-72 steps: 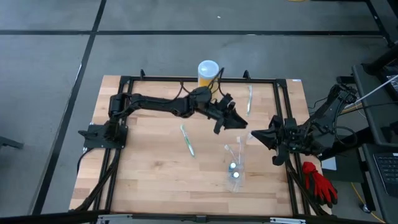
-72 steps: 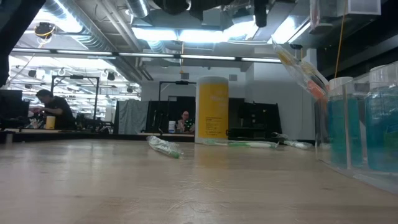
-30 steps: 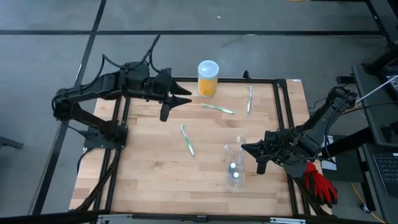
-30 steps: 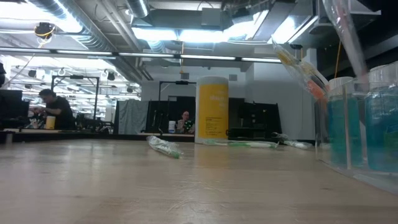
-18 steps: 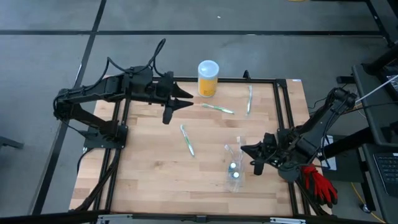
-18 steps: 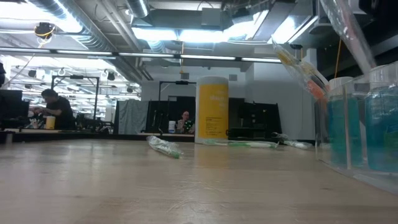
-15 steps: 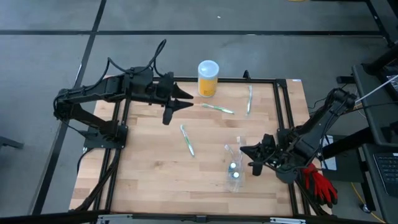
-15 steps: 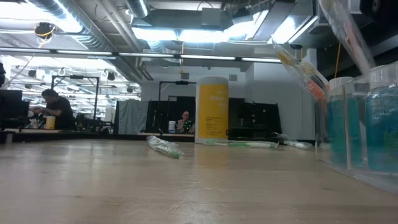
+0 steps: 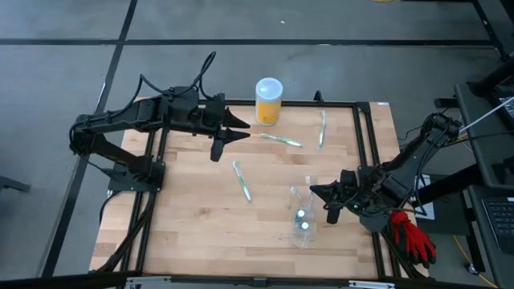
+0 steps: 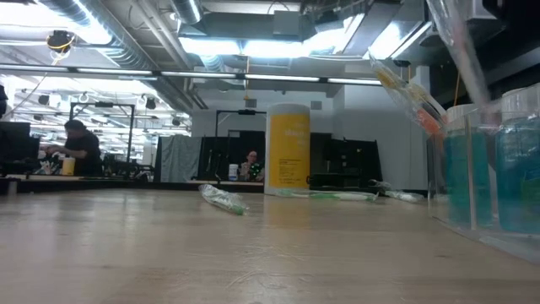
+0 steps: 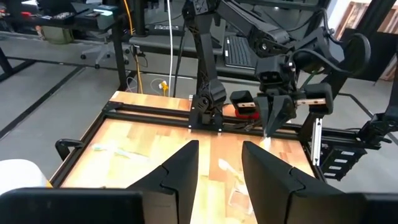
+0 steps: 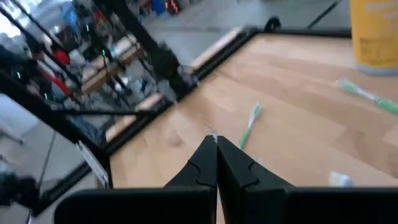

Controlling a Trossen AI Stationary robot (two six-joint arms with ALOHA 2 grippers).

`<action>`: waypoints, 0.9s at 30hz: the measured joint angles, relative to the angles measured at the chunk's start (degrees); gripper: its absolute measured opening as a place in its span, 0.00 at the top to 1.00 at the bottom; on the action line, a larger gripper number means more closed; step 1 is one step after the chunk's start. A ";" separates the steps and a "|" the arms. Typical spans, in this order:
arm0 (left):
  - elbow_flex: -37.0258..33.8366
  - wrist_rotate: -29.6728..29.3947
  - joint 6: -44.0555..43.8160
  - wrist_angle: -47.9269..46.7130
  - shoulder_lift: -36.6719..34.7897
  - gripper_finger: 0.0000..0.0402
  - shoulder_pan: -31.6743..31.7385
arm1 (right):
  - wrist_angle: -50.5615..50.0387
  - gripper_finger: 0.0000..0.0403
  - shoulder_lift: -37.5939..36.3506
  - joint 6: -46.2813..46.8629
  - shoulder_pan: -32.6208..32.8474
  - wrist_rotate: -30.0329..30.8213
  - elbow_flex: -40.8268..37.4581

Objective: Pick & Place toothbrushing station
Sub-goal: Put the orange toothbrush into the transparent organizer

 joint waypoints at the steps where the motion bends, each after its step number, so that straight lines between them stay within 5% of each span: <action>1: 0.00 0.00 0.06 0.00 0.00 0.70 0.00 | -0.28 1.00 0.19 0.13 -0.26 -0.93 0.00; 27: 0.00 -0.09 -0.27 -1.81 0.00 0.71 0.00 | -8.19 1.00 5.33 9.32 -1.50 -9.37 -0.04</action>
